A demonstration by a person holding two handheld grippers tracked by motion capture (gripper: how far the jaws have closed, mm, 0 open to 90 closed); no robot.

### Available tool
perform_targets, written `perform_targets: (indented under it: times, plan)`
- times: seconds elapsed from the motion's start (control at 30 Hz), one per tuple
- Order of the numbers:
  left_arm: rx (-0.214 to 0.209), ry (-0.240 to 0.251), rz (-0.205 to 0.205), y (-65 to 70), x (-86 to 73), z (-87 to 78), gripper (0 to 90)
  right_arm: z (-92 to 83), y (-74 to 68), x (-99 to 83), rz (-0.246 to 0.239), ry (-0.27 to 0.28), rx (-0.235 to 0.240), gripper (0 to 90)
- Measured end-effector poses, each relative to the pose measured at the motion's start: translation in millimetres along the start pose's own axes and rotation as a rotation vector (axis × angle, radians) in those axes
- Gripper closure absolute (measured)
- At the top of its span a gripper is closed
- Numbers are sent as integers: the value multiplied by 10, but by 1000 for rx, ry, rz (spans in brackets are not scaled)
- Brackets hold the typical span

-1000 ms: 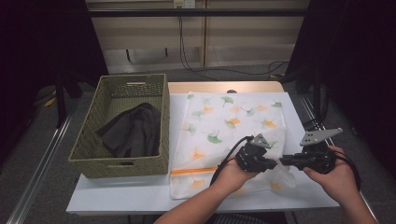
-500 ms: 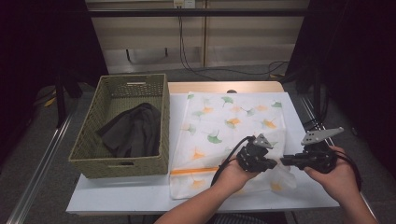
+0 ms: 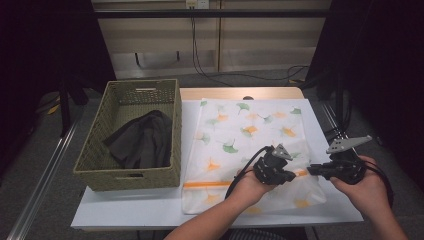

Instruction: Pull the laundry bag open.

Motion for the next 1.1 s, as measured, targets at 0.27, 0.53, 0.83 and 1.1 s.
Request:
perform_targets:
  times: [0.27,0.53,0.83,1.1]
  plan:
    - [5,-9,-5,-41,-22,-28,900,-15,88,-72,31,-38,-49,872]
    - [26,-22,-3,-86,-56,-73,900,9,181,-132,59,-48,-67,873]
    - [41,-41,3,-127,-107,-133,900,36,236,-174,78,-70,-84,873]
    - [51,-39,0,-183,-164,-232,900,52,280,-215,95,-80,-99,872]
Point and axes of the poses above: each handheld gripper's, and its own axes: z roughly forward along the jaws, x roughly out of its top, y roughly to its right, the point moved 3 cm from there along z, roughly forward along the jaws, and after that the axes turned 11 degrees about -z, right-handed, at the moved point
